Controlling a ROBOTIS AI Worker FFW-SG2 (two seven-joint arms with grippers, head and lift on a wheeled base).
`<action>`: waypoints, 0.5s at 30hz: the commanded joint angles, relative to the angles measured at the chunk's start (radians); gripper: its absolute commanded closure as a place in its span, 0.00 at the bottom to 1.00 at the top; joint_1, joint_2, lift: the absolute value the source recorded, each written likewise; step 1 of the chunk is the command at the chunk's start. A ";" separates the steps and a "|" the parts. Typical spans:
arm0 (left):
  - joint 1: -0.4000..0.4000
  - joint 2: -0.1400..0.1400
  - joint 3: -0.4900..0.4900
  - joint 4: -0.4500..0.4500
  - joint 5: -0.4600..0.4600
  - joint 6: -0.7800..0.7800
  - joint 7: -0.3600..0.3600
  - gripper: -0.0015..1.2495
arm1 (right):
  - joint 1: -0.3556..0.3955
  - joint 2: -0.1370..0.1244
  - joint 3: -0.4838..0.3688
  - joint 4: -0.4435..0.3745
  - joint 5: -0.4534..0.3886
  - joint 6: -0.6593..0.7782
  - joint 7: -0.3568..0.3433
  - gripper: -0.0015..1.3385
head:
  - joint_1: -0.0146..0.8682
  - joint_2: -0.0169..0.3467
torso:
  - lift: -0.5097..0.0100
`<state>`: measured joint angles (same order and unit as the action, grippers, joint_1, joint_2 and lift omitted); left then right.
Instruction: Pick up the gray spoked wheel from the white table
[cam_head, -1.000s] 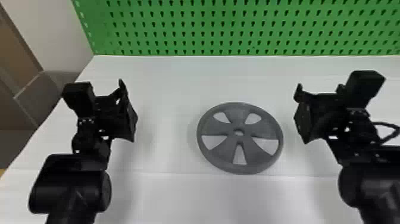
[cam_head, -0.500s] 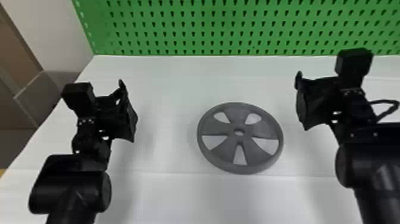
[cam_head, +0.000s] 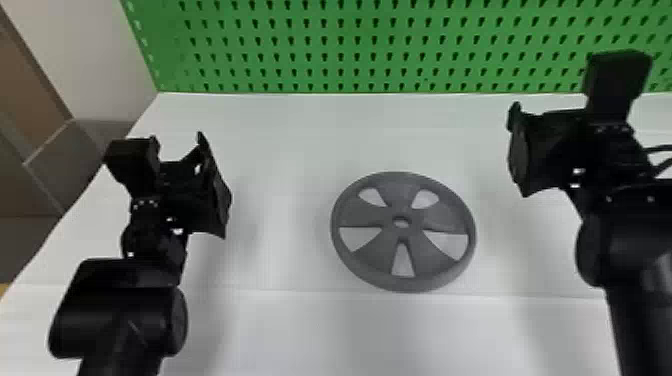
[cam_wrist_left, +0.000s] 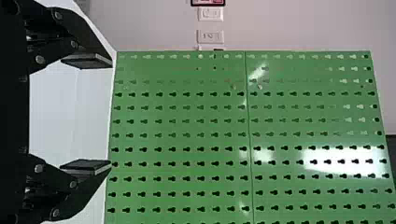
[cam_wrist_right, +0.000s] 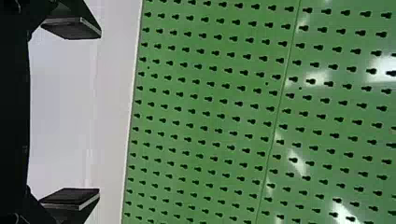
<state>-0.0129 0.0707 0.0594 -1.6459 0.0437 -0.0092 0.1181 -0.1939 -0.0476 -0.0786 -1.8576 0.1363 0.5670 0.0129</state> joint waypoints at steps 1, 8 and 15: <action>-0.002 0.000 0.000 0.000 -0.001 0.001 0.000 0.39 | -0.016 0.009 -0.018 -0.021 0.043 0.024 -0.001 0.08 | 0.90 0.28 | 0.80; -0.001 0.001 0.004 -0.002 -0.001 0.001 0.000 0.39 | -0.055 0.000 -0.038 -0.017 -0.080 0.131 -0.007 0.08 | 0.90 0.28 | 0.80; -0.002 0.001 0.005 -0.002 -0.001 0.001 0.000 0.39 | -0.171 -0.074 0.036 -0.023 -0.104 0.386 -0.004 0.08 | 0.90 0.28 | 0.80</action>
<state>-0.0142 0.0721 0.0635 -1.6466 0.0429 -0.0077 0.1171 -0.2926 -0.0806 -0.0782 -1.8800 0.0534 0.7896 0.0090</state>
